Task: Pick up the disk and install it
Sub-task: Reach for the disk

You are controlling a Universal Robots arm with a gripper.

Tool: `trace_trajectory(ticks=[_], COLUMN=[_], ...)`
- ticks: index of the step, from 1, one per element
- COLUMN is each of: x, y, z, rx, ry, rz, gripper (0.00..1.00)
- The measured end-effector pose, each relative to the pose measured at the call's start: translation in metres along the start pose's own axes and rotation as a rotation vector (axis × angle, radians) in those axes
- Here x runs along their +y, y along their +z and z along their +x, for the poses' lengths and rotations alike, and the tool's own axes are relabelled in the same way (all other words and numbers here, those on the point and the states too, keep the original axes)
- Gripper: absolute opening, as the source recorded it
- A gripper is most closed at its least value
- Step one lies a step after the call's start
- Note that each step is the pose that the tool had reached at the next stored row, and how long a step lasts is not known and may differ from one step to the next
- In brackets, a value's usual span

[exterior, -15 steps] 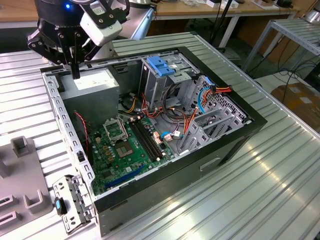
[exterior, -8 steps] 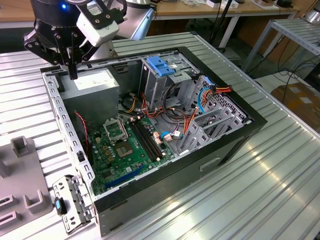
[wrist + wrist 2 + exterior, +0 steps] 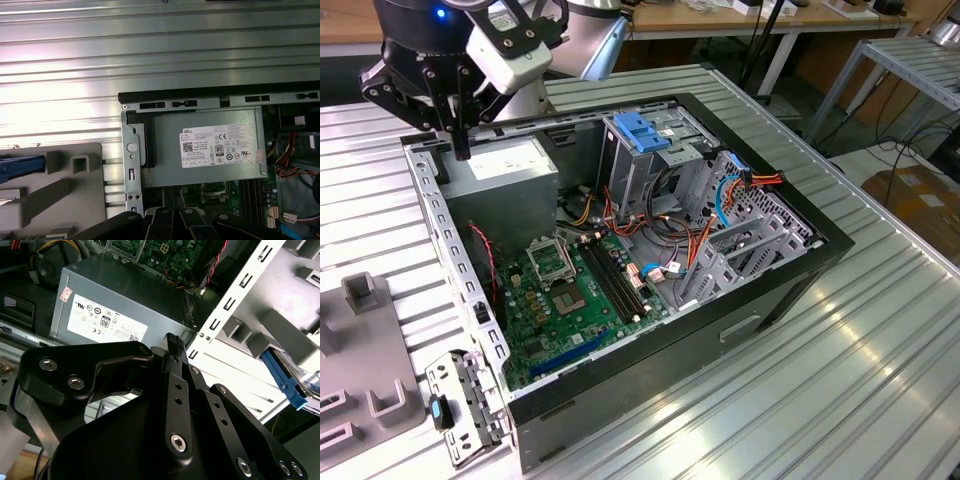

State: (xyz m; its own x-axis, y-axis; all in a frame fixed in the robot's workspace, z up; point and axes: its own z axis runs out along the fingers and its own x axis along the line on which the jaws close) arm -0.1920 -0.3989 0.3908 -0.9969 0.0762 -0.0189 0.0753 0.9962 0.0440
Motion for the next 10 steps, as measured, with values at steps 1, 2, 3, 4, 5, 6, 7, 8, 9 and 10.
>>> trace_trajectory(ticks=[1,2,3,4,5,6,7,8,9,10], x=[-0.0002,-0.0003,-0.0003,-0.0003,-0.0004,-0.0005,-0.0005,-0.0006,-0.0007,-0.0007], y=[0.0000,0.0000,0.0000,0.0000,0.0000,0.0000,0.0001,0.0001,0.0001,0.0001], z=[0.0021,0.0035,0.0041,0.0048,0.0057,0.0063,0.0068,0.0078,0.0086,0.0092], rx=[0.0002,0.0002,0.0002,0.0003,0.0005,0.0006,0.0006,0.0007,0.0009,0.0009], ry=[0.000,0.000,0.000,0.000,0.000,0.000,0.000,0.000,0.000,0.000], rz=[0.0000,0.0000,0.0000,0.0000,0.0000,0.0000,0.0001,0.0000,0.0001,0.0001], gripper=[0.11,0.11,0.11,0.11,0.11,0.11,0.11,0.11,0.11,0.11])
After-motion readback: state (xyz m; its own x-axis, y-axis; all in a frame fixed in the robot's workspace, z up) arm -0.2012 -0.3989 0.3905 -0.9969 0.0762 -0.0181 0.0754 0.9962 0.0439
